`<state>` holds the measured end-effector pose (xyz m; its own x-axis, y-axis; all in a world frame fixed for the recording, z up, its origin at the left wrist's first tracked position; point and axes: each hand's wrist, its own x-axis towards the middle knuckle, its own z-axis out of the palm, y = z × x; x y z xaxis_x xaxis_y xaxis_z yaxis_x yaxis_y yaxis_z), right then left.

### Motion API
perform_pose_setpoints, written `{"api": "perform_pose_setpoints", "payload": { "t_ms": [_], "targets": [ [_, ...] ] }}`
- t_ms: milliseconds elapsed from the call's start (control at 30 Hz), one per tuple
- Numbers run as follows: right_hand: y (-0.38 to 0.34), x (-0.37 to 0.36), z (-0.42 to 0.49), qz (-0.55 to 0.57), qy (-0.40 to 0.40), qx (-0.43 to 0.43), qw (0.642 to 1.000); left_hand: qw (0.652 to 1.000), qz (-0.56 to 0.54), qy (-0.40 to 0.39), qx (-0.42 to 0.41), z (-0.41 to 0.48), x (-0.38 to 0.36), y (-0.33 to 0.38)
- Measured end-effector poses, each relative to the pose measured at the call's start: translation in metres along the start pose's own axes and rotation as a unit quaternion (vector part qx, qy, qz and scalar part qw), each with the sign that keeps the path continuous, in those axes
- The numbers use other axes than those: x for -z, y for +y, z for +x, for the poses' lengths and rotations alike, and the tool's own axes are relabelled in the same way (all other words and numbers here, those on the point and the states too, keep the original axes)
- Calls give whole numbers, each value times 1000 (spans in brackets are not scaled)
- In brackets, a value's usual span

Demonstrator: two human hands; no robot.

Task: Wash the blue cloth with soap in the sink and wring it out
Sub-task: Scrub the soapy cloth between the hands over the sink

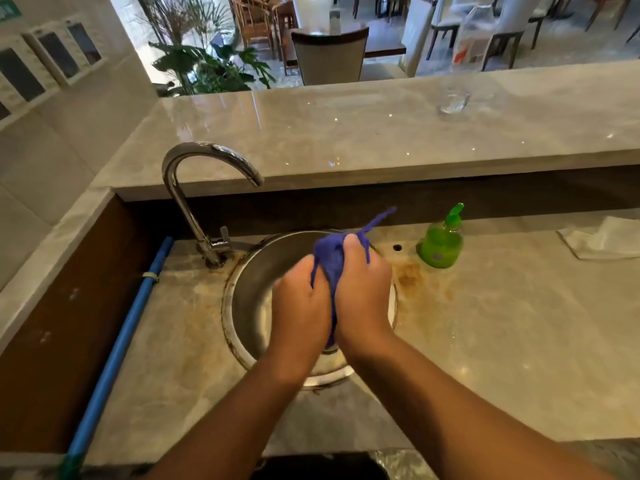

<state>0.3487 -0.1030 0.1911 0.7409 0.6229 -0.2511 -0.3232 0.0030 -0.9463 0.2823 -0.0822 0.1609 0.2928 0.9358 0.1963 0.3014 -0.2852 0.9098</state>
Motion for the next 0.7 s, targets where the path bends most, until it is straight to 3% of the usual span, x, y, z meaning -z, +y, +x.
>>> {"api": "perform_pose_setpoints", "payload": {
  "t_ms": [133, 267, 400, 600, 700],
  "targets": [
    [-3, 8, 31, 28, 16, -143, 989, 995, 58, -51, -59, -28, -8, -1],
    [15, 15, -1, 38, -54, -123, 990, 997, 71, 1, 19, -1, -8, -3],
    [9, 12, 34, 32, -17, -184, 982, 998, 53, -41, 12, -33, -14, 0],
    [21, -2, 8, -14, -63, -87, 994, 995, -3, -2, 101, 7, -1, -10],
    [17, -18, 40, 23, -19, -134, 990, 997, -16, -38, 69, -8, -1, -15]
  ]
}}
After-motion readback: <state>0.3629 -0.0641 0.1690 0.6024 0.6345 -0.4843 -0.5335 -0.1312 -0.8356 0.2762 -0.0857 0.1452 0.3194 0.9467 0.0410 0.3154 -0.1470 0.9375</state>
